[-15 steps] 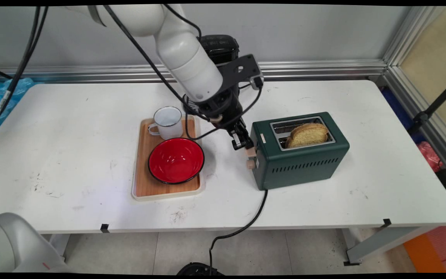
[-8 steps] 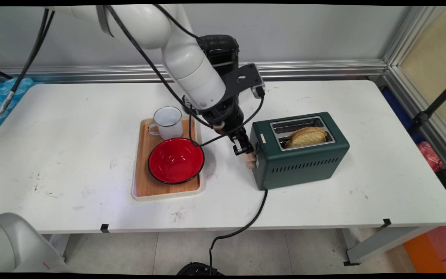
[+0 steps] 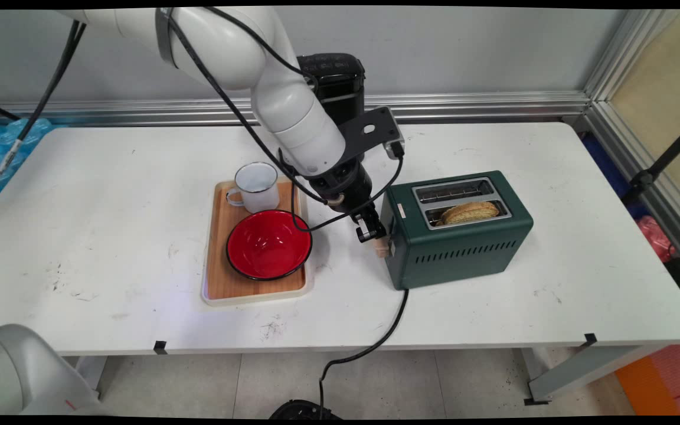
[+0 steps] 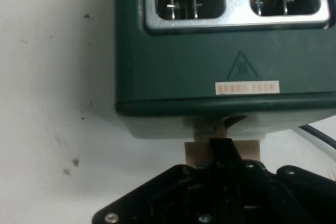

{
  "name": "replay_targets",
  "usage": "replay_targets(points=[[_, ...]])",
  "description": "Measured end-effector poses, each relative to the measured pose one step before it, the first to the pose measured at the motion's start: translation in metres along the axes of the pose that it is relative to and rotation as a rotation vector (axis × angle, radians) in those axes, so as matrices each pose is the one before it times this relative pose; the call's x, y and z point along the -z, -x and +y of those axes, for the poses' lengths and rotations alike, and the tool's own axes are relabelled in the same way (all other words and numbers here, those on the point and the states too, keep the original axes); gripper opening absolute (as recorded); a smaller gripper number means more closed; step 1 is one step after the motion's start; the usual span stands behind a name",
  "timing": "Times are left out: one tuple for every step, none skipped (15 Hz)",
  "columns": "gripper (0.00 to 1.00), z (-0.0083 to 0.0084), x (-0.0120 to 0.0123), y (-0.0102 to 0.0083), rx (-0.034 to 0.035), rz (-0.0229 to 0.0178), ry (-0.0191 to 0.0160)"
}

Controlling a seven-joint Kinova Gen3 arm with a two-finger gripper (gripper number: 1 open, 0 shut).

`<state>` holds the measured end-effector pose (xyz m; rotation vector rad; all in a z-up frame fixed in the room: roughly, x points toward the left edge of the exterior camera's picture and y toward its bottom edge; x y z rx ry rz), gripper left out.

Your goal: Press the toaster switch

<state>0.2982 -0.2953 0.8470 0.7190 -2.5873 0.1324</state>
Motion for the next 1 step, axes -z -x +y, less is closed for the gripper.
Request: replay_targets(points=[[0.0,0.00025,-0.00026,0.00045,0.00015,0.00113,-0.00044]])
